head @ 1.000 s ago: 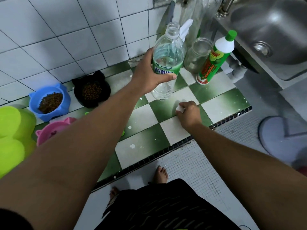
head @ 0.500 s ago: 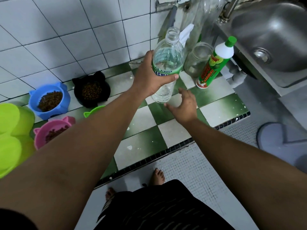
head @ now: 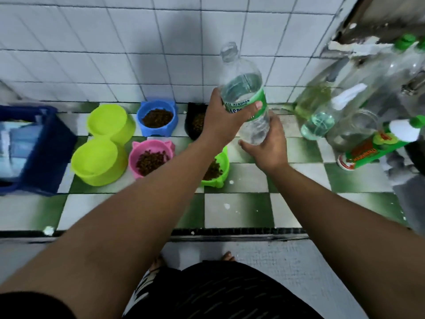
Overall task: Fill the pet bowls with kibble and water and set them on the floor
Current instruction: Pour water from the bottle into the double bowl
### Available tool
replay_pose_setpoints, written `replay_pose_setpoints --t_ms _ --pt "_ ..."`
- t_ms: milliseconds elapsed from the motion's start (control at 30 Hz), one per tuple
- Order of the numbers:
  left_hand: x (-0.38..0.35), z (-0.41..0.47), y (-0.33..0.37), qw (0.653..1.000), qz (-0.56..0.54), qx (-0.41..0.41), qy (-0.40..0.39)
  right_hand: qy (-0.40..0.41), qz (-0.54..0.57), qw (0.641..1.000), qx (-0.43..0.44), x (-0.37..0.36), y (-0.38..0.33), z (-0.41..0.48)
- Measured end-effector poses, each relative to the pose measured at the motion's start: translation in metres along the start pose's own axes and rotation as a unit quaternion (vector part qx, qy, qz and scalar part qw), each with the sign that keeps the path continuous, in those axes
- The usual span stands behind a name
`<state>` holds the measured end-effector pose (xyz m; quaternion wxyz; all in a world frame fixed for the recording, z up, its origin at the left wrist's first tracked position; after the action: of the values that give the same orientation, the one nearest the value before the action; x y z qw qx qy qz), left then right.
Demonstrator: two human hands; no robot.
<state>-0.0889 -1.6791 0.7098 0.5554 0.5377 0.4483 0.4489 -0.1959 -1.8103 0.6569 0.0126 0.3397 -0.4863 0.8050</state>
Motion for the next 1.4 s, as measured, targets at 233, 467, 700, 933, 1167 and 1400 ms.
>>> replay_pose_setpoints --t_ms 233,467,700,933,1167,1400 --pt "0.115 0.030 -0.009 0.994 -0.020 0.041 0.100 -0.036 -0.053 0.992 0.109 -0.062 -0.085 -0.025" --pt "0.204 0.051 -0.018 0.976 -0.065 0.119 0.170 -0.085 -0.143 0.967 0.192 -0.122 -0.125 -0.051" --pt "0.231 0.068 -0.041 0.957 -0.091 0.232 0.148 -0.087 -0.203 0.953 0.208 -0.144 -0.135 -0.054" --pt "0.226 0.081 -0.064 0.940 -0.117 0.293 0.132 -0.088 -0.262 0.933 0.231 -0.154 -0.136 -0.047" --pt "0.224 0.093 -0.085 0.922 -0.144 0.320 0.160 -0.091 -0.295 0.910 0.278 -0.161 -0.143 -0.037" --pt "0.226 0.101 -0.091 0.913 -0.172 0.328 0.172 -0.096 -0.305 0.897 0.306 -0.166 -0.149 -0.028"
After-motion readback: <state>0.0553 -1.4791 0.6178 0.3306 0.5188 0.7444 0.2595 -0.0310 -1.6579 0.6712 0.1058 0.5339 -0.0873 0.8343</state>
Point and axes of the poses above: each hand's wrist, its own z-axis towards the middle knuckle, its own x-axis out of the back of the hand, y = z × x, the point moved 7 cm from there along z, towards the middle knuckle, and after that the axes turned 14 degrees about y, right-handed, at the moved point
